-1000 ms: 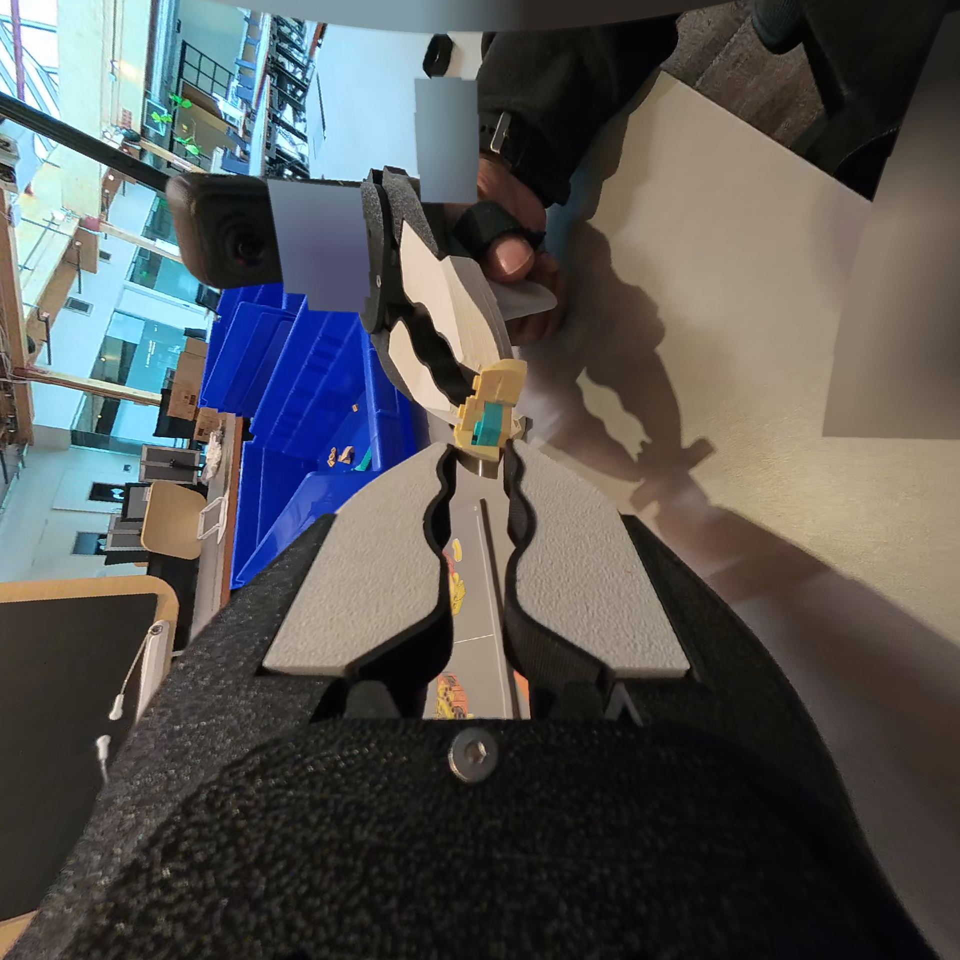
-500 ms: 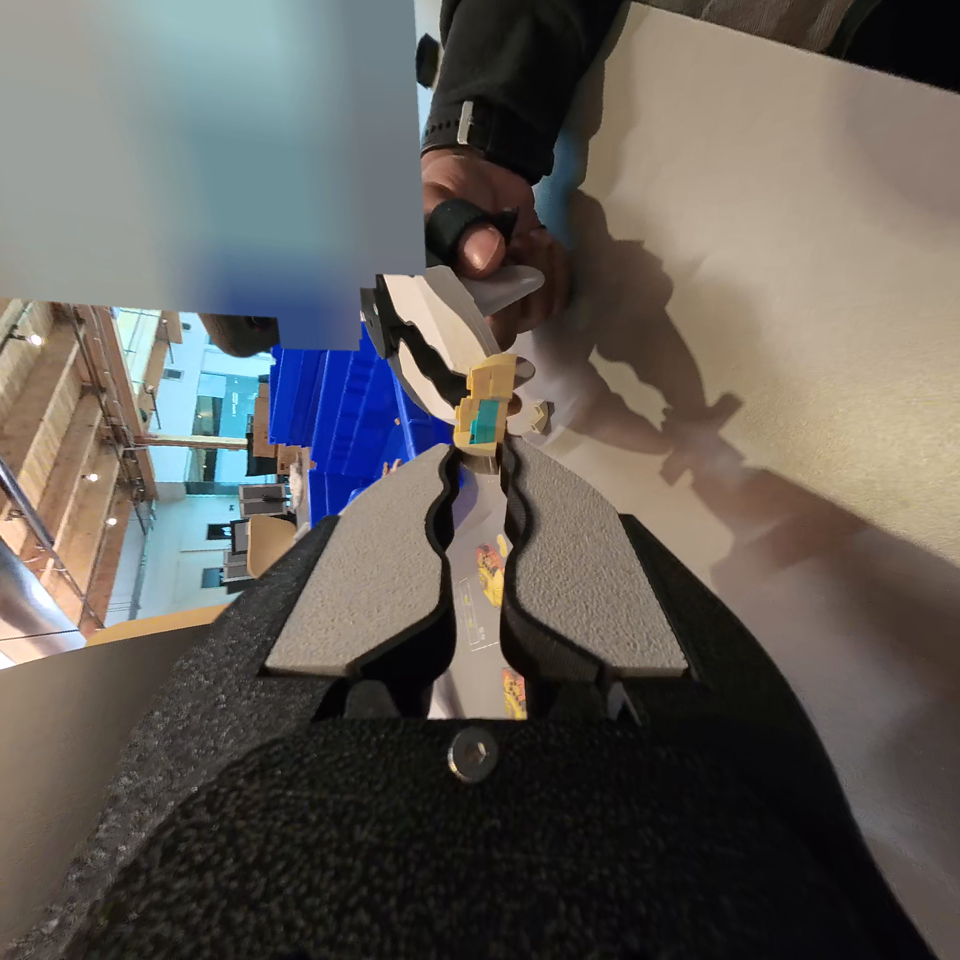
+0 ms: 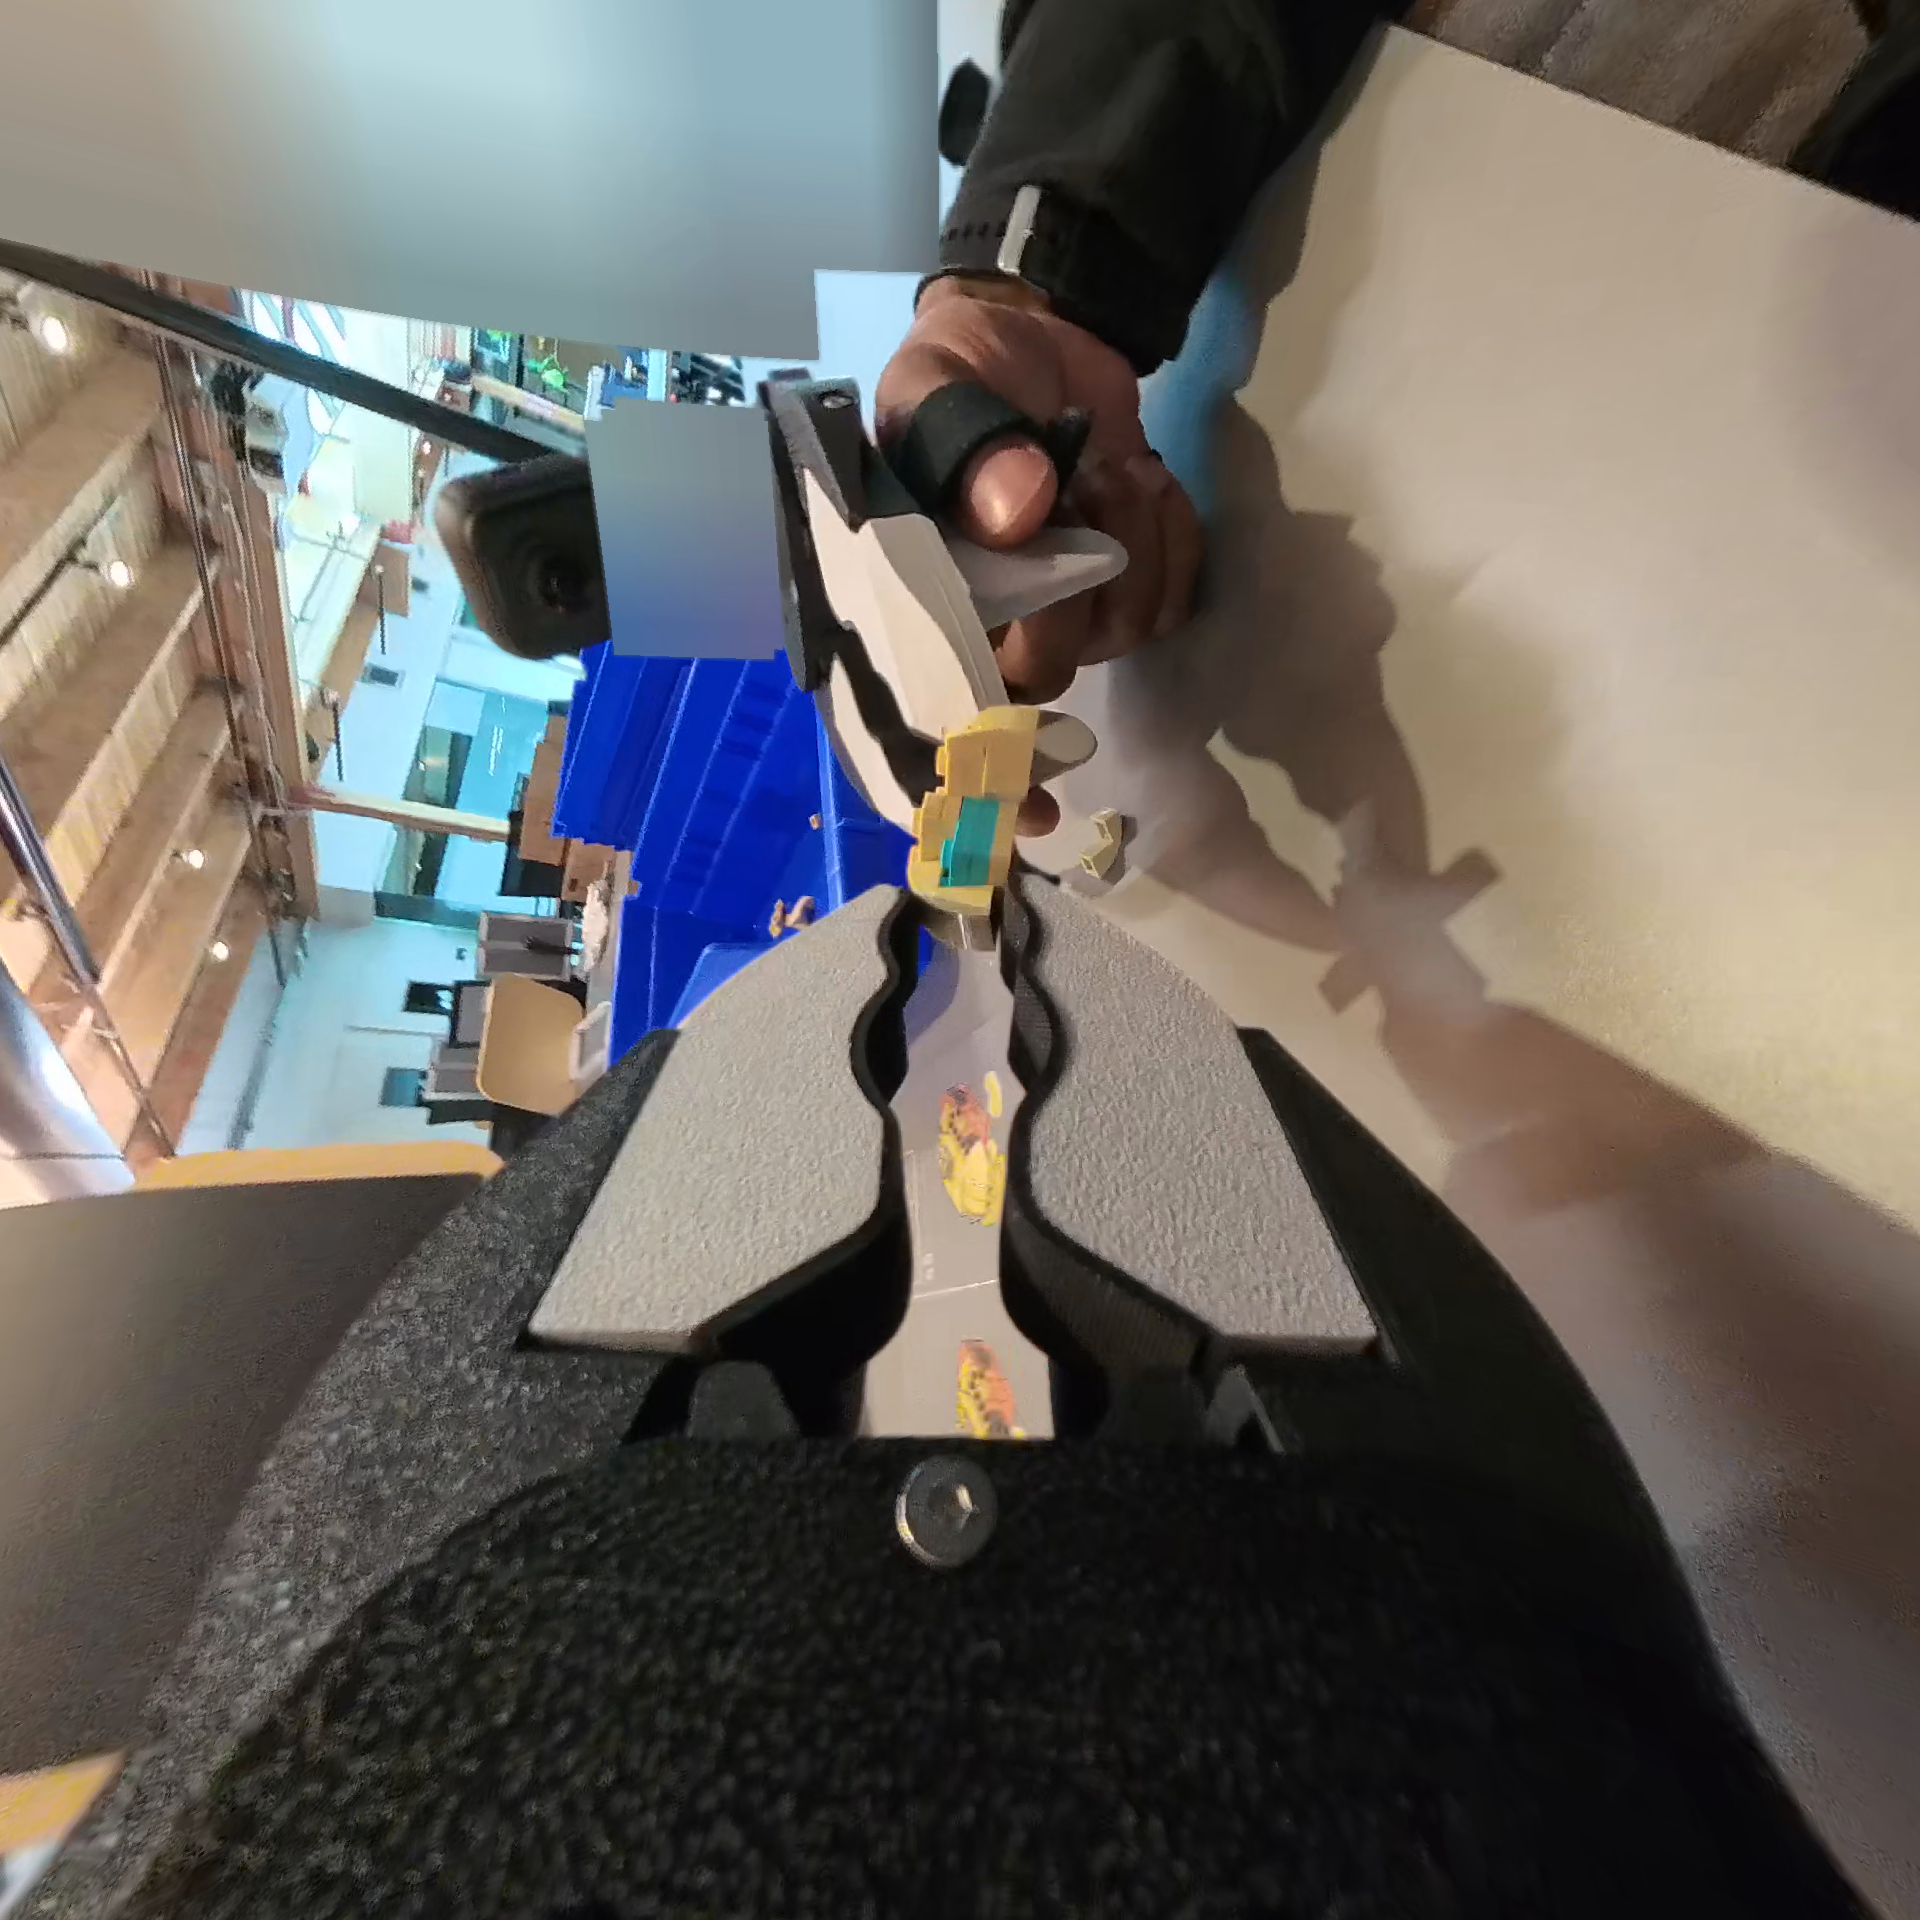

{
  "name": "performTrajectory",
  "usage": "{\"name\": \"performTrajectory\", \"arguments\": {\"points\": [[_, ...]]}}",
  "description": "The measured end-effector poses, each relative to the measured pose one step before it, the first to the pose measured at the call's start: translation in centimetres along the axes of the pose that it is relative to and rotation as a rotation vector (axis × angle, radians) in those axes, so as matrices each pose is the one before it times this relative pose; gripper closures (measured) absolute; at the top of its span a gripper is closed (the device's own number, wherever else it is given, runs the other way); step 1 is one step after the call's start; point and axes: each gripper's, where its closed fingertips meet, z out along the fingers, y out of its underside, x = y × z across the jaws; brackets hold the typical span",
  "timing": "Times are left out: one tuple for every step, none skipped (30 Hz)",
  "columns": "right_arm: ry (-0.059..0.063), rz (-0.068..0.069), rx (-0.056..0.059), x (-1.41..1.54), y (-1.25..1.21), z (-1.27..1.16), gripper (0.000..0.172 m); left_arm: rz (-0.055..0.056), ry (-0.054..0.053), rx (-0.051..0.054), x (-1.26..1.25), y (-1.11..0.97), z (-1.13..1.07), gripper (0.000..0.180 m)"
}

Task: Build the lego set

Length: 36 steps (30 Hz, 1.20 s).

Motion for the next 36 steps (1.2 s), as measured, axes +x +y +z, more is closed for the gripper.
{"name": "performTrajectory", "arguments": {"points": [[0.0049, 0.0022, 0.0054, 0.063, -0.108, -0.082, 0.155, -0.0295, -0.0062, 0.0010, -0.064, 0.056, 0.040, 0.165], [0.0065, 0.0003, 0.0015, 0.079, -0.052, -0.085, 0.154, -0.0290, -0.0030, -0.0014, -0.030, 0.060, 0.059, 0.165], [0.0052, -0.0038, -0.0001, 0.040, -0.006, -0.094, 0.153, -0.0259, -0.0021, -0.0053, -0.012, 0.091, 0.070, 0.165], [0.0039, -0.0040, -0.0018, 0.017, 0.040, -0.093, 0.152, -0.0171, -0.0084, -0.0039, -0.081, 0.041, 0.045, 0.165], [0.0008, -0.0015, -0.0003, -0.028, 0.015, -0.080, 0.150, -0.0128, -0.0075, -0.0061, -0.079, 0.061, 0.020, 0.165], [-0.0004, -0.0003, 0.0036, -0.045, -0.039, -0.057, 0.147, -0.0124, -0.0116, -0.0064, -0.163, 0.047, -0.008, 0.165], [-0.0031, -0.0007, 0.0035, -0.088, -0.056, -0.046, 0.146, -0.0115, -0.0107, 0.0005, -0.163, -0.044, -0.041, 0.165], [-0.0011, -0.0010, 0.0008, -0.041, -0.016, -0.002, 0.145, -0.0104, -0.0103, 0.0029, -0.152, -0.085, -0.049, 0.165], [0.0050, -0.0019, 0.0031, 0.036, -0.064, 0.012, 0.144, -0.0052, -0.0036, 0.0031, -0.022, -0.098, -0.018, 0.165], [0.0022, -0.0015, 0.0072, 0.007, -0.115, -0.023, 0.144, 0.0023, -0.0039, 0.0037, 0.033, -0.113, -0.006, 0.165], [-0.0054, 0.0018, 0.0065, -0.078, -0.091, -0.018, 0.146, 0.0037, -0.0021, 0.0042, 0.087, -0.119, 0.017, 0.165], [-0.0081, 0.0045, 0.0084, -0.106, -0.105, -0.028, 0.149, 0.0008, -0.0029, 0.0035, 0.073, -0.099, 0.028, 0.165], [-0.0060, 0.0058, 0.0064, -0.057, -0.052, -0.014, 0.151, 0.0002, -0.0042, 0.0029, 0.053, -0.097, 0.021, 0.165], [-0.0054, 0.0054, 0.0005, -0.025, 0.041, 0.020, 0.153, -0.0010, -0.0051, 0.0045, 0.013, -0.100, 0.002, 0.165], [-0.0086, 0.0050, 0.0028, -0.097, 0.005, 0.029, 0.154, -0.0022, -0.0021, 0.0009, 0.035, -0.033, 0.016, 0.165], [-0.0067, 0.0051, 0.0036, -0.060, 0.000, 0.029, 0.155, 0.0021, -0.0035, 0.0030, 0.036, -0.024, -0.005, 0.165], [-0.0050, 0.0066, 0.0021, -0.030, 0.019, 0.044, 0.155, 0.0036, -0.0027, 0.0033, 0.034, -0.014, -0.031, 0.165], [-0.0032, 0.0096, 0.0028, 0.024, 0.007, 0.030, 0.155, 0.0091, -0.0050, -0.0014, 0.017, 0.038, -0.016, 0.165], [-0.0042, 0.0112, 0.0058, 0.008, -0.060, 0.025, 0.155, 0.0148, -0.0096, 0.0004, -0.036, 0.039, -0.021, 0.165], [-0.0033, 0.0101, 0.0062, 0.002, -0.074, 0.015, 0.155, 0.0184, -0.0113, 0.0045, -0.077, -0.009, -0.028, 0.165], [0.0009, 0.0099, 0.0052, 0.061, -0.064, 0.030, 0.155, 0.0173, -0.0085, -0.0023, -0.051, 0.077, -0.017, 0.165], [0.0029, 0.0099, 0.0031, 0.091, -0.028, 0.015, 0.155, 0.0180, -0.0058, -0.0063, -0.031, 0.107, -0.007, 0.165], [0.0037, 0.0093, 0.0047, 0.094, -0.066, 0.004, 0.155, 0.0228, -0.0094, -0.0074, -0.045, 0.110, 0.004, 0.165], [0.0037, 0.0081, 0.0050, 0.099, -0.057, -0.010, 0.155, 0.0231, -0.0100, -0.0088, -0.052, 0.100, 0.027, 0.165], [0.0057, 0.0088, 0.0036, 0.123, -0.043, -0.011, 0.155, 0.0243, -0.0099, -0.0100, -0.040, 0.125, 0.042, 0.165], [0.0090, 0.0103, 0.0023, 0.189, -0.024, -0.013, 0.155, 0.0314, -0.0099, -0.0191, -0.018, 0.217, 0.071, 0.165], [0.0038, 0.0086, 0.0017, 0.109, -0.024, -0.028, 0.155, 0.0293, -0.0112, -0.0127, -0.029, 0.125, 0.062, 0.165], [0.0021, 0.0054, 0.0030, 0.048, -0.040, -0.010, 0.155, 0.0172, -0.0092, -0.0073, -0.048, 0.064, 0.034, 0.165], [0.0029, 0.0067, 0.0017, 0.052, -0.014, -0.004, 0.155, 0.0160, -0.0063, -0.0066, -0.012, 0.056, 0.029, 0.165], [0.0040, 0.0098, 0.0019, 0.088, -0.009, 0.012, 0.155, 0.0223, -0.0065, -0.0094, 0.018, 0.094, 0.035, 0.165], [0.0033, 0.0097, 0.0020, 0.090, -0.019, -0.005, 0.155, 0.0276, -0.0095, -0.0127, 0.011, 0.116, 0.046, 0.165], [0.0016, 0.0055, 0.0001, 0.061, 0.006, -0.012, 0.155, 0.0235, -0.0067, -0.0111, 0.022, 0.059, 0.043, 0.165], [-0.0028, 0.0031, 0.0002, -0.018, -0.005, -0.019, 0.155, 0.0165, -0.0066, -0.0050, -0.009, -0.015, 0.009, 0.165], [0.0000, 0.0012, 0.0006, 0.020, -0.002, -0.019, 0.154, 0.0097, -0.0037, -0.0034, 0.000, -0.018, 0.020, 0.166], [0.0042, -0.0001, 0.0023, 0.050, -0.026, -0.014, 0.155, 0.0058, -0.0013, -0.0079, 0.009, 0.081, 0.057, 0.166], [0.0015, -0.0019, 0.0013, 0.011, -0.014, -0.003, 0.155, 0.0138, -0.0055, -0.0030, -0.026, 0.012, 0.001, 0.166]]}}
